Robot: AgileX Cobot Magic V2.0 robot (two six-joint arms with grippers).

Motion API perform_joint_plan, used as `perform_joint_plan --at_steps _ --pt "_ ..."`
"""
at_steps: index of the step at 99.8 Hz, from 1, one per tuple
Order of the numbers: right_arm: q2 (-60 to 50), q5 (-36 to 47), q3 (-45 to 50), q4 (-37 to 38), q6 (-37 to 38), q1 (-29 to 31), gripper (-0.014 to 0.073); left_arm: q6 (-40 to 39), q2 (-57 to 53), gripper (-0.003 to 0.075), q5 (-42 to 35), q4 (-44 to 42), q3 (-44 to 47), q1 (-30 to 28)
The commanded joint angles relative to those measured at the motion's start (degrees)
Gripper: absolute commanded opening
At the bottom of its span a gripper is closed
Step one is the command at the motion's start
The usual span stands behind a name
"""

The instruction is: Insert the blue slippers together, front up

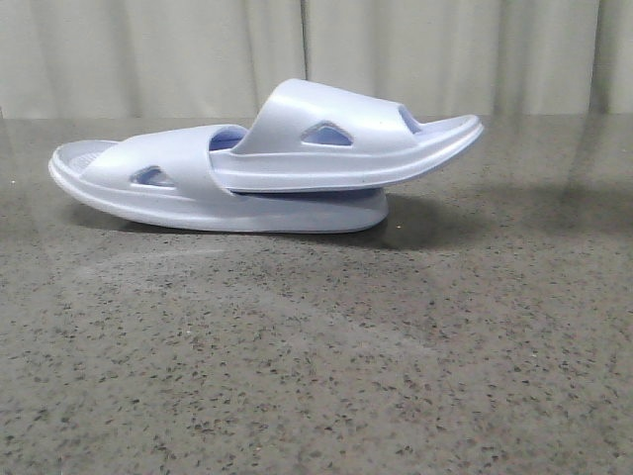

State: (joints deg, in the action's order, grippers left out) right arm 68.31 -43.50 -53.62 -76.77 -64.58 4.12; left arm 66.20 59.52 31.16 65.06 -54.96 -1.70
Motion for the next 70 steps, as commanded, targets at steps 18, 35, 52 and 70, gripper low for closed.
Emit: perform_joint_plan --at_steps 18,35,52,70 --pt "-17.58 28.39 14.02 3.28 -2.44 -14.56 -0.0078 0.53 -10.95 0.0015 -16.29 0.83 9.71 9.58" --pt "-27.55 38.49 25.07 3.40 -2.44 -21.24 -0.0078 0.48 -18.43 0.0015 -19.28 4.69 17.15 12.22" --pt "-35.99 39.15 34.43 0.06 -2.44 -22.23 -0.0078 2.33 -25.63 0.0015 -21.86 8.34 26.63 12.61" --pt "-41.83 40.83 38.96 -0.06 -2.44 -22.23 -0.0078 7.60 -35.14 0.0015 -24.73 16.30 34.91 12.61"
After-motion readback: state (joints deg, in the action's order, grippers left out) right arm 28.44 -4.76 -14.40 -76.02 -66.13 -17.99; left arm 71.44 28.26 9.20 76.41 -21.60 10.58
